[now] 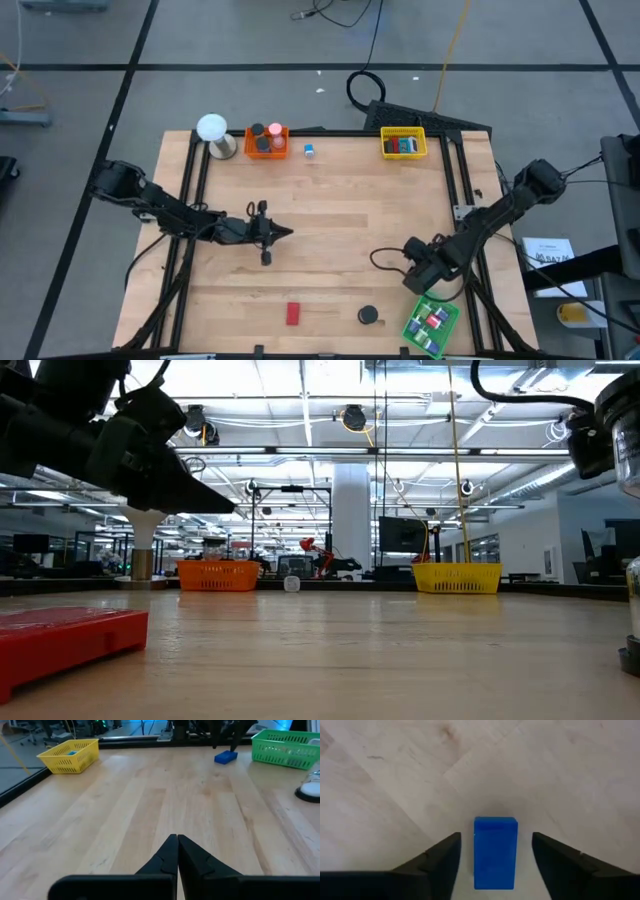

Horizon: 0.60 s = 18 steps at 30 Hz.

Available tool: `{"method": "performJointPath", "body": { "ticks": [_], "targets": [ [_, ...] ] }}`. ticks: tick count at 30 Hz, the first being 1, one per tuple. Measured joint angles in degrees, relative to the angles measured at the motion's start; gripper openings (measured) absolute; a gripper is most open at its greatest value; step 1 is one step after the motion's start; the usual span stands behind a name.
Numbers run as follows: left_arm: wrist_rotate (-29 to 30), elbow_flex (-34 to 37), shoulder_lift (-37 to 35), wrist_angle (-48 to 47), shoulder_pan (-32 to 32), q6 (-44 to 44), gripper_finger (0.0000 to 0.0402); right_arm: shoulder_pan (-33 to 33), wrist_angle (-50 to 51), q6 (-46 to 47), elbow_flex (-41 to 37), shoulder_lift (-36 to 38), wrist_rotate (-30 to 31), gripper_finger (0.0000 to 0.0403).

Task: Pick & Place Office items
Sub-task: Put the blue timer into the yellow basket

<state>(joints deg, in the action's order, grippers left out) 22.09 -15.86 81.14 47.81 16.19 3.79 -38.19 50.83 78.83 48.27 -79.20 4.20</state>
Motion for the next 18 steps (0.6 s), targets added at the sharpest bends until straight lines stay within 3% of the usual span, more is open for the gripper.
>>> {"method": "performJointPath", "body": {
  "ticks": [6,18],
  "targets": [
    [-0.24,0.0,0.0,-0.02,0.02,0.04,0.0021,1.08,0.07,-0.37,0.0,-0.44,0.05,0.0276],
    [-1.6,0.0,0.0,-0.52,0.04,-0.44,0.0012,1.41,-6.19,-1.47,-4.45,-0.46,0.01,0.0265]
  ]
}}
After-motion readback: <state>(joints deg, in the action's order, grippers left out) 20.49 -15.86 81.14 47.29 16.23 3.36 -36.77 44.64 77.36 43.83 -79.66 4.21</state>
